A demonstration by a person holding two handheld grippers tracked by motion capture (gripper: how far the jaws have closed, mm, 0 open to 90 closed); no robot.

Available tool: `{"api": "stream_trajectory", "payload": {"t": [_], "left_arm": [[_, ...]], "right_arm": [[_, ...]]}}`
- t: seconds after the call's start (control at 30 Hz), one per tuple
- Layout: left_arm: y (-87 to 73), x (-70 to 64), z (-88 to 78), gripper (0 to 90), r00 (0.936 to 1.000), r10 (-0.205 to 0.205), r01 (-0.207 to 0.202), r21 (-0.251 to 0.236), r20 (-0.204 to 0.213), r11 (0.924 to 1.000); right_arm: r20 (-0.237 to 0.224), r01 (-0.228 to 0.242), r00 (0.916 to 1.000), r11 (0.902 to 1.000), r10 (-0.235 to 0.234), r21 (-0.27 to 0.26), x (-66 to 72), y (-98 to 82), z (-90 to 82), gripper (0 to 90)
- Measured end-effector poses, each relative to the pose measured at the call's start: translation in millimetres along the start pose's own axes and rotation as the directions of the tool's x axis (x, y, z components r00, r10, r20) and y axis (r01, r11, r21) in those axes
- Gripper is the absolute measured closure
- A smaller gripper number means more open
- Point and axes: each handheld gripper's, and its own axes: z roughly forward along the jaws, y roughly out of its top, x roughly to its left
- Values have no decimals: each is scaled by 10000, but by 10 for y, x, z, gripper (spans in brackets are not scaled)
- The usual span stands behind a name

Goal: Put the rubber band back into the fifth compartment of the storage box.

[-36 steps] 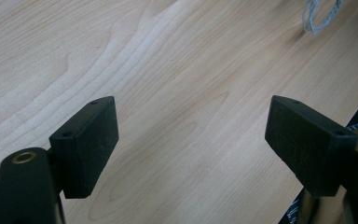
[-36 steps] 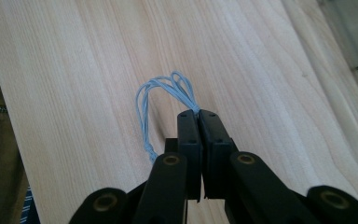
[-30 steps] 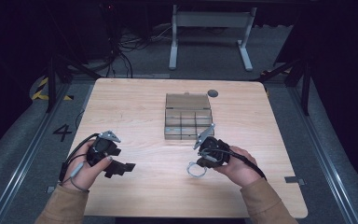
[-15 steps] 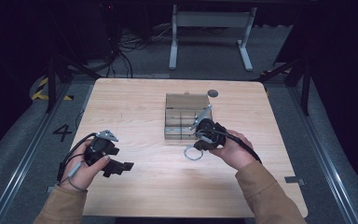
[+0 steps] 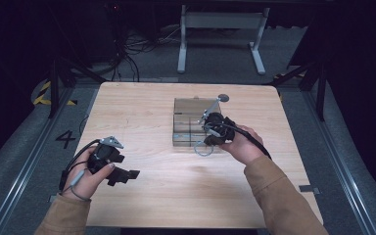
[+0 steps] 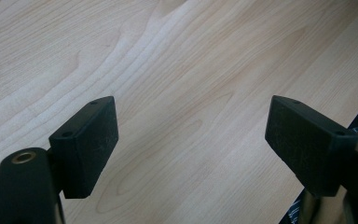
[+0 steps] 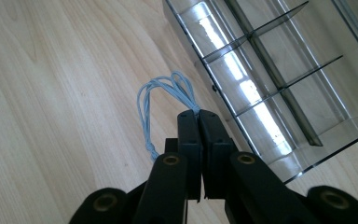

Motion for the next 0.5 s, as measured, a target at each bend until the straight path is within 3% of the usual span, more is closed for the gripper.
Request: {"api": "stream_trajectory", "payload": {"t": [0.5], "left_arm": [[-5,4,-6,179,10000,-18,18,29,-7,10000]], "right_arm": [[273,-331,9991,9993,326,196,-190,208,-44,884]]}}
